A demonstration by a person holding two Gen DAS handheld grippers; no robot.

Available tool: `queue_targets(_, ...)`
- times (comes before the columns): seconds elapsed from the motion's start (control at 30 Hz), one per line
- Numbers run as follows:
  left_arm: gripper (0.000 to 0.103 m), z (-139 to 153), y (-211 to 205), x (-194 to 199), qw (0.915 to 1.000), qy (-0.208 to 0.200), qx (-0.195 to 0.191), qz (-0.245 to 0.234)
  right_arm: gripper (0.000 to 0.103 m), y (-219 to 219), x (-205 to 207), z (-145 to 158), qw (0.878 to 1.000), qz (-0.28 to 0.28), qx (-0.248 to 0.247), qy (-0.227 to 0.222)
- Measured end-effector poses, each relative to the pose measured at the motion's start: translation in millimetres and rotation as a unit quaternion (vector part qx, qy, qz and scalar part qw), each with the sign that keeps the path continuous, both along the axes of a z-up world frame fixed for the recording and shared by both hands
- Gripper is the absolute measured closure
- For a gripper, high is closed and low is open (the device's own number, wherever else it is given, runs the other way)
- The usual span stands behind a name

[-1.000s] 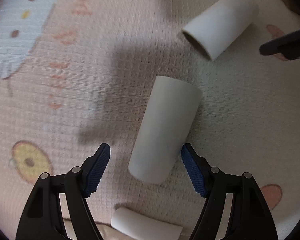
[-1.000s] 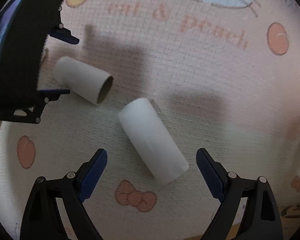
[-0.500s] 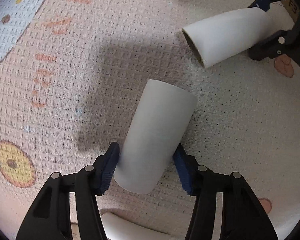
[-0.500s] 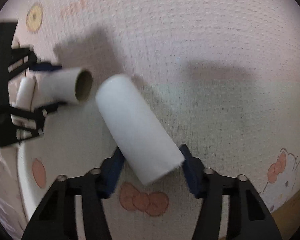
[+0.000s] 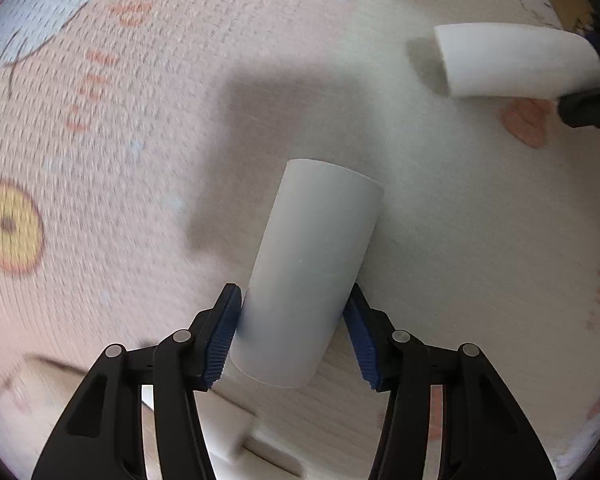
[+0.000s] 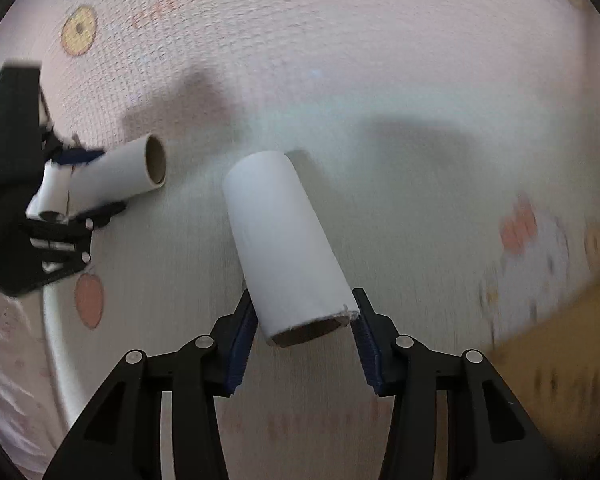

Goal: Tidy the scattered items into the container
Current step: 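Grasp one white tube with the left tool while the right tool grasps another, then lift the held tubes with both tools and carry them toward the cardboard box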

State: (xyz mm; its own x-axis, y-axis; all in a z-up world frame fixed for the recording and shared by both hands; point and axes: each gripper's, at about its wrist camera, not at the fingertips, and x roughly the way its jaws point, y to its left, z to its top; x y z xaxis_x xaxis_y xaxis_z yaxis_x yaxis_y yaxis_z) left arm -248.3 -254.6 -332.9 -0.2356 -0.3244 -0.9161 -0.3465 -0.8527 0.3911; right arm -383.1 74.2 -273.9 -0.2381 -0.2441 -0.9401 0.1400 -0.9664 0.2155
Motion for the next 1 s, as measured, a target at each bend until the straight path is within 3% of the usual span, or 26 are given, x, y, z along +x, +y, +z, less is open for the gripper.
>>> queue_targets(0.1, 0.046, -0.2, 12.9, 26.6, 0.9999, -0.003, 0.007, 0.015, 0.061, 18.8, 32.4, 6.3, 0.994, -0.077, -0.07, -0.019)
queue_targets(0.2, 0.047, -0.8, 28.5, 53.7, 0.9996, -0.007, 0.007, 0.026, 0.062, 25.7, 57.0, 9.0, 0.987, -0.118, -0.104, -0.027)
queue_targets(0.37, 0.047, -2.5, 59.9, 106.9, 0.9992, -0.009, 0.005, 0.039, 0.063, 30.5, 103.4, 9.7, 0.991, -0.101, -0.09, -0.008)
queue_targets(0.53, 0.047, -2.0, 86.0, 144.8, 0.9962, -0.009, 0.049, 0.072, 0.064, 29.2, 131.9, 10.6, 0.991, -0.095, -0.092, 0.004)
queue_targets(0.67, 0.05, 0.5, 100.3, 166.1, 0.9934, -0.001, 0.067, 0.093, 0.066, 1.0, 139.1, 1.5, 0.991, -0.089, -0.1, -0.001)
queue_targets(1.0, 0.054, 6.7, 104.4, 207.3, 0.9711, -0.011, 0.157, 0.18, 0.066, -19.0, 158.6, -27.6, 0.986, -0.102, -0.127, -0.042)
